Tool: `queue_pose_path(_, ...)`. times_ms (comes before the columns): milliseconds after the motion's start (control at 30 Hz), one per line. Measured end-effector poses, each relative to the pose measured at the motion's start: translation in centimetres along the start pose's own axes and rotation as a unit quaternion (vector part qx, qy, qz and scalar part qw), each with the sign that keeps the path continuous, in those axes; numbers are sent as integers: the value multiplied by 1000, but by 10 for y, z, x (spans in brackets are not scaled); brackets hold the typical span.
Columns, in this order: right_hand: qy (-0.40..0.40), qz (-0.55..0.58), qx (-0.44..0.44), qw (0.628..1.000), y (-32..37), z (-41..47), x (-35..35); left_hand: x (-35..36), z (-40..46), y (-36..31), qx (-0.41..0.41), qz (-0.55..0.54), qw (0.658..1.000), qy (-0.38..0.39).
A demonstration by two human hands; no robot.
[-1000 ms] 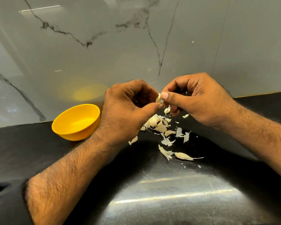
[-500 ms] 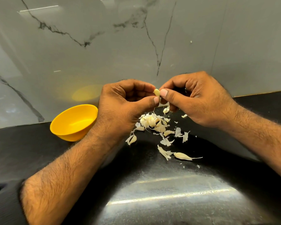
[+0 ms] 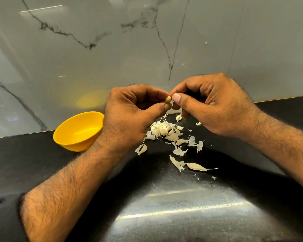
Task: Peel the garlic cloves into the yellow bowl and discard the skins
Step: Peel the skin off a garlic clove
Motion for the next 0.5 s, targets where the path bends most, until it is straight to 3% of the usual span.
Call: queue_pose_path(500,48,-139,-77,986,4,0,3,1,-2,-3,4,84,996,-27)
Point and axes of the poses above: each hand's wrist, its own z-axis towards the middle knuckle, its own x-axis out of the palm, y = z × x, the point moved 1 cm from there along z, towards the middle knuckle, and after that the axes turned 15 degrees about z, right-handed, at the moved point
